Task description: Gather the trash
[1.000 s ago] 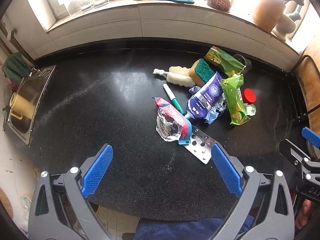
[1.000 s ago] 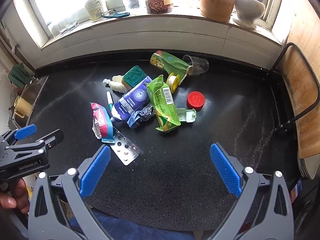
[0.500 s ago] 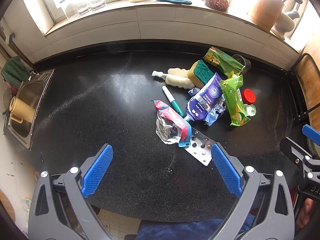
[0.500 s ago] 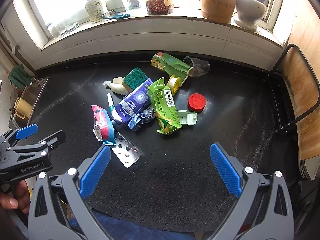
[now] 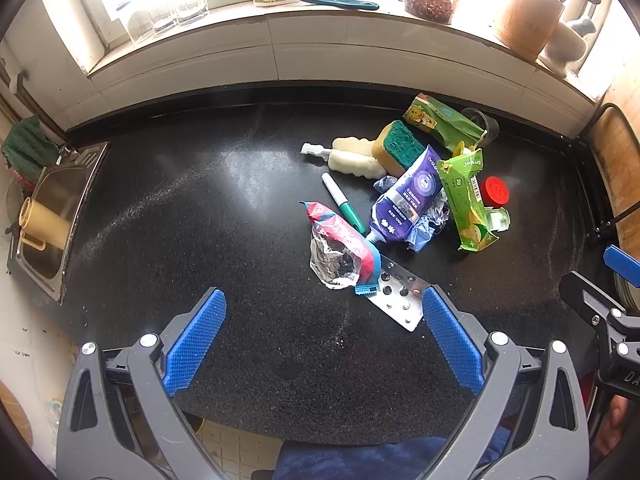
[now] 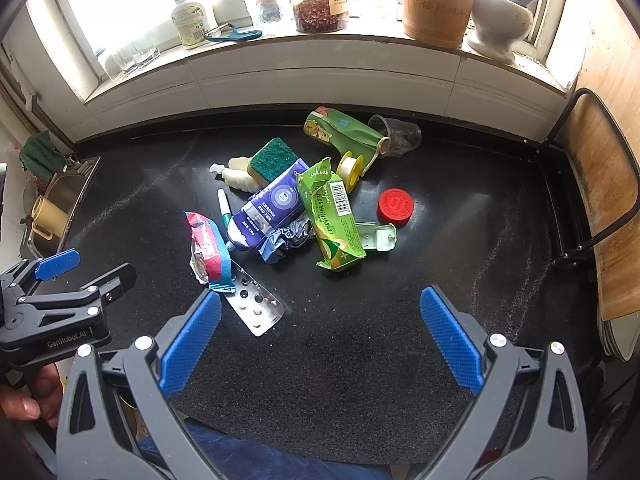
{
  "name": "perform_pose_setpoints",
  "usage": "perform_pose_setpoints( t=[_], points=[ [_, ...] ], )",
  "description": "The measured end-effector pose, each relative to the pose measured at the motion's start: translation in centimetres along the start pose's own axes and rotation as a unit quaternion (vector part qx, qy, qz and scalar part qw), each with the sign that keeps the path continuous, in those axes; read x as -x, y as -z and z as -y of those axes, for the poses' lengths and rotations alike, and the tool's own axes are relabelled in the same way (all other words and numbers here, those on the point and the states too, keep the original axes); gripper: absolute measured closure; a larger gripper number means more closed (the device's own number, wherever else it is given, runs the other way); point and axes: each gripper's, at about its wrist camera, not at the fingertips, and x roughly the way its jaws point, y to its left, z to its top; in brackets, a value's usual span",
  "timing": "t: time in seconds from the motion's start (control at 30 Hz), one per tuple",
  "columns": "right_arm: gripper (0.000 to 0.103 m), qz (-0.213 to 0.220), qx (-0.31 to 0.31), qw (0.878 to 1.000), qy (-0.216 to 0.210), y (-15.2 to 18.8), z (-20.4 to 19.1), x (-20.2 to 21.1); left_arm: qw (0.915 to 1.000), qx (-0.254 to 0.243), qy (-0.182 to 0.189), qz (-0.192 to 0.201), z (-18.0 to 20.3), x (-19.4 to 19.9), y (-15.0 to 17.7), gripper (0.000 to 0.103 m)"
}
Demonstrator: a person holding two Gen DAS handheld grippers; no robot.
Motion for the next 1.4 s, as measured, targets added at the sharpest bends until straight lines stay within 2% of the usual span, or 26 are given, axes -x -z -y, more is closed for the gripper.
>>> perform_pose_setpoints(
  t=[1.1,1.2,1.4],
  points=[
    [0.006,-0.002,0.000,1.000,-0.004,0.0,-0.1,-0.1,0.9999,-0.008,0.007,-0.003,0.1,-0.6,0.5,0.007],
    [0.006,-0.001,0.000,1.000,-0.009,-0.2,0.3,-0.6,0.9998,-0.017,0.004,-0.006,-0.5,-1.4,0.1,0.007],
    [0.006,0.000,0.002,1.000,-0.031,-1.0,2.4,-3.9,0.9981,0.038,0.039,-0.030,-2.5,-5.8,-0.1,0.007]
  ],
)
